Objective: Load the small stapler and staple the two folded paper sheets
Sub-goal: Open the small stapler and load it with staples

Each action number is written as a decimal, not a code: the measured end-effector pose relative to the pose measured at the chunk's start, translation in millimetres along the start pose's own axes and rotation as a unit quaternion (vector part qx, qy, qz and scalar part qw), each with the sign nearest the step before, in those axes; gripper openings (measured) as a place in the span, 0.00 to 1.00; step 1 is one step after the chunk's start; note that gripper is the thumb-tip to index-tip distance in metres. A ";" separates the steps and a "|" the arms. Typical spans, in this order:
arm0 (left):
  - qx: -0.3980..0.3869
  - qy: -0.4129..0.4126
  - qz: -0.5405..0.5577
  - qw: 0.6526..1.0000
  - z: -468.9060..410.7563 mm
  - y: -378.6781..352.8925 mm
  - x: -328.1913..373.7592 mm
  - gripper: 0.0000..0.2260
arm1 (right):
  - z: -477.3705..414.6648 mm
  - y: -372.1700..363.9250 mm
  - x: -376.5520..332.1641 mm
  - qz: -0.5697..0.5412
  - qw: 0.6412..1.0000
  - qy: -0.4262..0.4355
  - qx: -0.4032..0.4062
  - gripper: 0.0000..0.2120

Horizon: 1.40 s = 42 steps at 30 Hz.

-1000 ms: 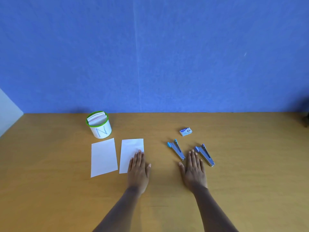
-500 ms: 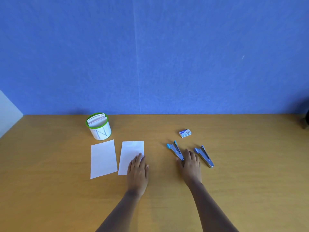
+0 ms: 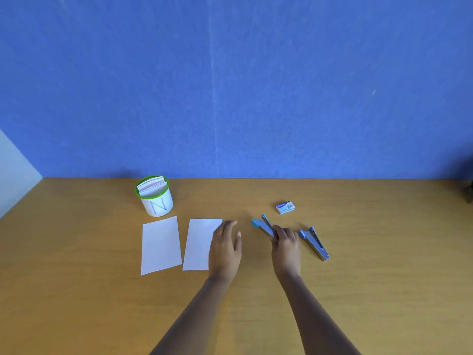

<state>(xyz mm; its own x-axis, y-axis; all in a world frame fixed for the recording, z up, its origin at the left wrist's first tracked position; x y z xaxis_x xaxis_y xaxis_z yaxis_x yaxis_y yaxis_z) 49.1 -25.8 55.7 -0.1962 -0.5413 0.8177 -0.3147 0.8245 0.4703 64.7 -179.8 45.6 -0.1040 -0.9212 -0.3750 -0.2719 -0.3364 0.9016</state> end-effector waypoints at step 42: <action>-0.011 0.239 0.404 0.883 -39.4 22.9 33.4 0.09 | -7.6 24.8 -77.3 -0.224 0.973 -0.032 0.051 0.10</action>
<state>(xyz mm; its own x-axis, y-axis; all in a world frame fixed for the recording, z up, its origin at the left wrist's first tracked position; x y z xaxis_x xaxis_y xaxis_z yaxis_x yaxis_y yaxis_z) 72.0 -18.5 106.9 0.0681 0.3516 0.9337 -0.2315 0.9159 -0.3280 73.2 -118.4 98.5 -0.0121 -0.6707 -0.7416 -0.3963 -0.6777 0.6194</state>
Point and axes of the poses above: each hand's wrist, its own z-axis away from the middle knuckle, its own y-axis out of the back of the hand, x = y × z, the point moved 3 cm from there along -z, towards the middle knuckle, and after that the axes turned 15 degrees about z, right-handed, at the moved point
